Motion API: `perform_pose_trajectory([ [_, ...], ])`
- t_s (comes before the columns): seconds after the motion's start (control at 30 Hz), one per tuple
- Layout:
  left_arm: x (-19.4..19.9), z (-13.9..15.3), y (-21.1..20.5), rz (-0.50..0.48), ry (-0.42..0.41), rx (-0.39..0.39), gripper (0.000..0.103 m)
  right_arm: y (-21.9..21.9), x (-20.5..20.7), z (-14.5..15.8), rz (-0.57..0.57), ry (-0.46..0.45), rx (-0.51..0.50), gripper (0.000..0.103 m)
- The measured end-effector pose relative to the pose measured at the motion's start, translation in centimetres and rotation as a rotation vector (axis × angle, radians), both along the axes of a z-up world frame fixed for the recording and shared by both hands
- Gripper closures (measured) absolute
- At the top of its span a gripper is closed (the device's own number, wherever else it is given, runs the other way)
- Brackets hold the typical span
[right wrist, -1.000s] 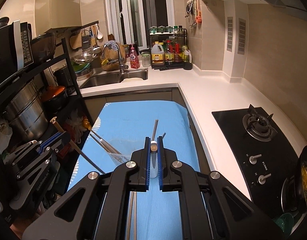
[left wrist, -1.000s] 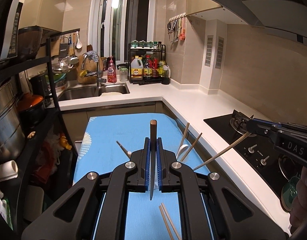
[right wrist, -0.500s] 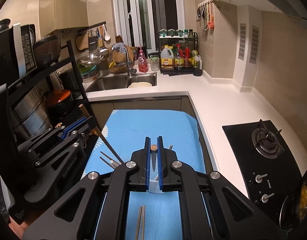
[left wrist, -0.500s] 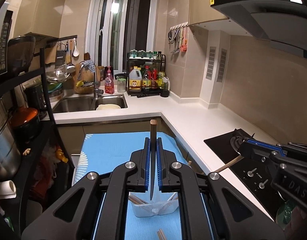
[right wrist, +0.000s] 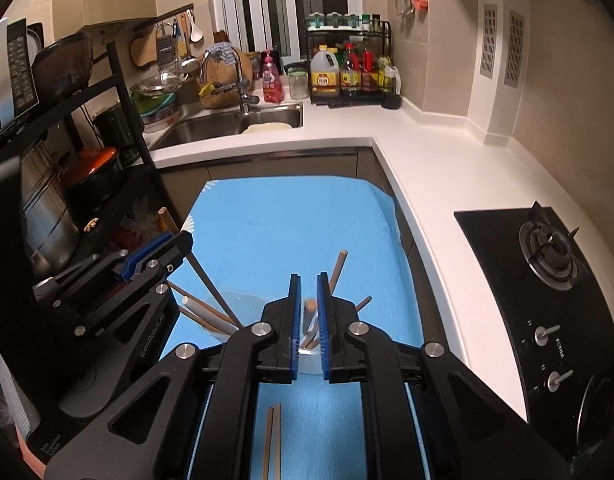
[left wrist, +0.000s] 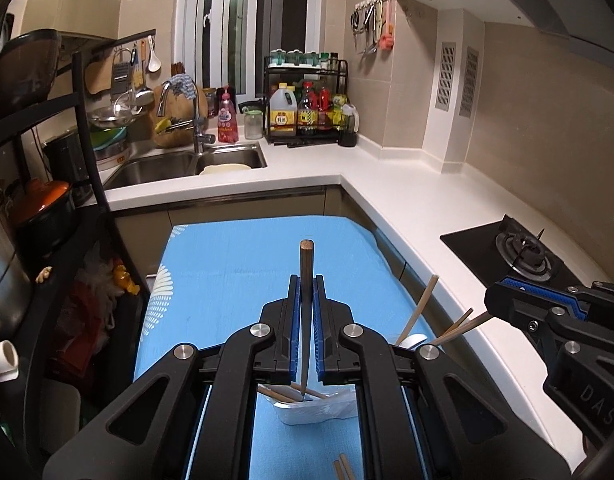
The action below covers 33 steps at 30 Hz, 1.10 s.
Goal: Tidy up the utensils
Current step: 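Open the left tool over the container while the right tool releases its chopstick, then move both open tools back down to the last two chopsticks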
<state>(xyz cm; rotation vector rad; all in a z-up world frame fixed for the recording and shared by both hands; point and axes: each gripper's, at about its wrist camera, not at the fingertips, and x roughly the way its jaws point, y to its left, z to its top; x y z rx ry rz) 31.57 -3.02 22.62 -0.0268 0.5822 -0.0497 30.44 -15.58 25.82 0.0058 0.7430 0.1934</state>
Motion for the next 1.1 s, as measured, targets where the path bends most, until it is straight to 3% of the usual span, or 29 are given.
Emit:
perform_pose_trajectory([
  [0.03,-0.1,0.1,0.1,0.008,0.001,0.0,0.09,-0.1,-0.1,0.0,-0.001,0.0,0.001,0.07],
  [0.1,-0.6,0.6,0.3,0.014,-0.021,-0.013,0.065,-0.2,-0.8,0.4,-0.01,-0.025,-0.001,0.065],
  [0.37,-5.8,3.3,-0.1,0.031,-0.105,0.008,0.065,-0.7,-5.4,2.3,-0.01,-0.096,0.006,0.065],
  [0.53,-10.6,2.7,-0.6,0.044,-0.138,0.012,0.065,-2.1,-10.4,1.9,-0.026,-0.152,0.026,0.065],
  [0.67,-14.7,0.2,-0.6,0.046,-0.128,-0.012,0.065,-3.4,-14.5,-0.8,-0.036,-0.182,0.042,0.067],
  [0.8,-18.1,-3.6,-0.7,0.044,-0.101,-0.01,0.071,-4.7,-17.3,-5.2,-0.033,-0.157,0.11,0.095],
  [0.97,-21.3,-9.2,-0.6,0.048,-0.048,-0.004,0.089,-4.8,-19.4,-11.1,-0.03,-0.107,0.149,0.097],
  [1.1,-23.0,-13.3,-0.1,0.061,0.002,-0.024,0.092,-3.8,-20.9,-15.6,-0.017,-0.076,0.155,0.097],
])
